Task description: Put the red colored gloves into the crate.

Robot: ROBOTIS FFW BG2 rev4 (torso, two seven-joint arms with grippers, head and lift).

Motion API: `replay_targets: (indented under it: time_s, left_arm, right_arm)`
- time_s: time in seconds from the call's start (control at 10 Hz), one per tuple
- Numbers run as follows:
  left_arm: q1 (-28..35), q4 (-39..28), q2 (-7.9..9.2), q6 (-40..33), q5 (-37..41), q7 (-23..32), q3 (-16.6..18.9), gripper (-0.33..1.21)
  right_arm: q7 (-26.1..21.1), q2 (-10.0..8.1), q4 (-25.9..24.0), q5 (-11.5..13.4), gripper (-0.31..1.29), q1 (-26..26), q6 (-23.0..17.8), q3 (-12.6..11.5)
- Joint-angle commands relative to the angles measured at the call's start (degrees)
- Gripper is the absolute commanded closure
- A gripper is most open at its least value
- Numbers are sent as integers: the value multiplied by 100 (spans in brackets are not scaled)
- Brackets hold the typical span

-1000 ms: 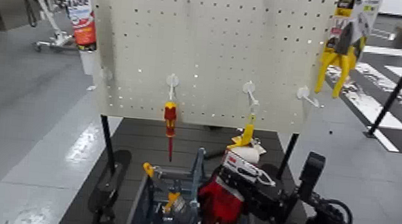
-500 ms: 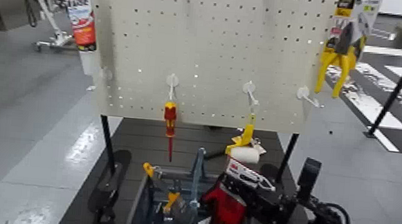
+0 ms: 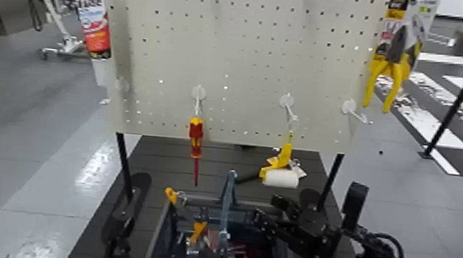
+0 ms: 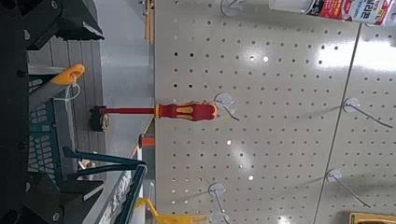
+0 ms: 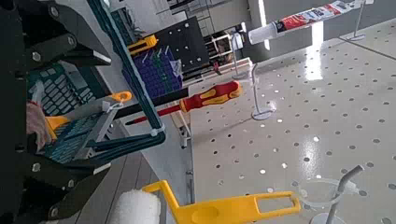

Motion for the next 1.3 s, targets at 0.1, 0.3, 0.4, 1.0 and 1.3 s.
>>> replay_targets:
  time_s: [0.1,0.3,0.4,1.0,1.3]
  left_arm:
    - [0,0,-571,0,0,0,12,17]
    - [0,-9,-571,0,0,0,12,17]
    - [0,-9,-562,0,9,0,4,17]
    - [18,-9,-562,-9,9,0,12,17]
    - [35,-17,-536,-26,26,-9,21,17]
  right_arm:
    - [0,-18,-16,10,-15,-3,0,5]
    - [-17,-18,-69,27,-15,6,-26,5]
    - [-114,-27,-218,194,-15,85,-123,-65]
    - [-2250,87,-2037,1521,-15,2159,-1186,-1023]
    - [-2848,307,-2503,2233,-15,3056,-1643,-1260]
